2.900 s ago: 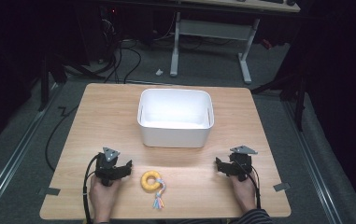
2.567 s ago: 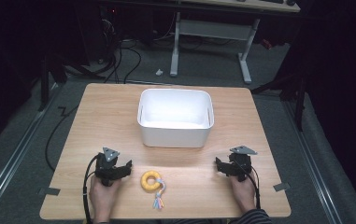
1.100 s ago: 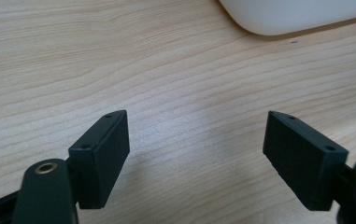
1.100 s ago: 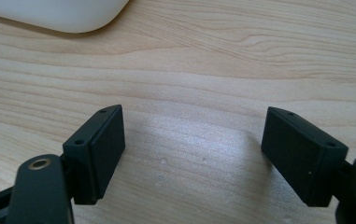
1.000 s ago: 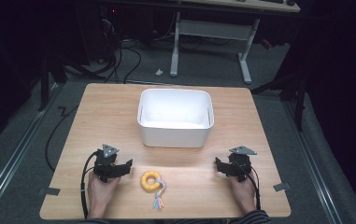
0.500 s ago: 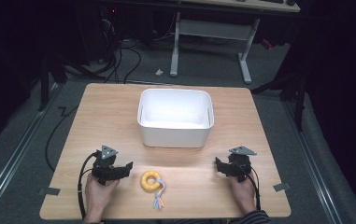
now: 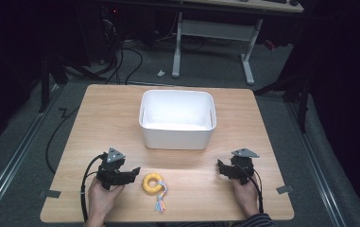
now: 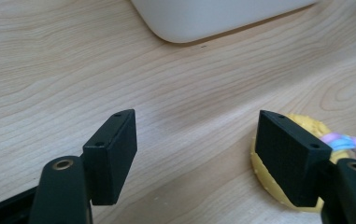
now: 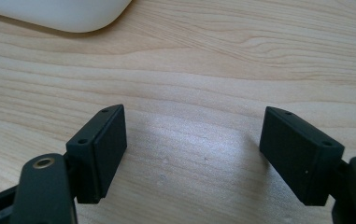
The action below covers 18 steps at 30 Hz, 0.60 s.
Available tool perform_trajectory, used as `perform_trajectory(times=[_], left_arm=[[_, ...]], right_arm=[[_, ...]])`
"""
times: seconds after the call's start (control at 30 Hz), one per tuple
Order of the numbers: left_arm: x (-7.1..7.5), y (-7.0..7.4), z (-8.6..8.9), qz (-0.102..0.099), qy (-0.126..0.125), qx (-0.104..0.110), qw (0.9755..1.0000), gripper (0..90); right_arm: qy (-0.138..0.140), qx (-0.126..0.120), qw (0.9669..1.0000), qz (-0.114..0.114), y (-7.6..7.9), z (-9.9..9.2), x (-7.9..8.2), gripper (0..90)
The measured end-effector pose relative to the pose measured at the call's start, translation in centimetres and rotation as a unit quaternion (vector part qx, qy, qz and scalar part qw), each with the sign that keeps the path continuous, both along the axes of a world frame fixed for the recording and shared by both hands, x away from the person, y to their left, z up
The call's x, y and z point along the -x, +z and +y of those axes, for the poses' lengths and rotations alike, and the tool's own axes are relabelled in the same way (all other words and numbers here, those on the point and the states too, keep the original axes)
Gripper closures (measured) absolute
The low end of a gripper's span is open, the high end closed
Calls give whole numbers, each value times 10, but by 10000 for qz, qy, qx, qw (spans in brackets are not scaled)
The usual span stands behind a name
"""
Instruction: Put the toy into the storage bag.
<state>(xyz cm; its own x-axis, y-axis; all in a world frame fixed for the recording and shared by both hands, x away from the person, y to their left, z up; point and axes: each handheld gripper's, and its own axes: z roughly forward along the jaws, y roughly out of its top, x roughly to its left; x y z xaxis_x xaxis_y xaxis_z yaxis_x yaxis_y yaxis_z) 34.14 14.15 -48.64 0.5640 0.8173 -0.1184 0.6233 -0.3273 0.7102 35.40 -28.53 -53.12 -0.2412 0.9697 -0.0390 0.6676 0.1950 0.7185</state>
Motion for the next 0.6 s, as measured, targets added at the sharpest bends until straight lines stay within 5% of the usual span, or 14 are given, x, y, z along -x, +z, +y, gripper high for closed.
perform_trajectory(times=[0.6], left_arm=[[9,0,-25,262,-636,-204,9974,392]], right_arm=[[6,18,10000,-15,0,0,0,237]])
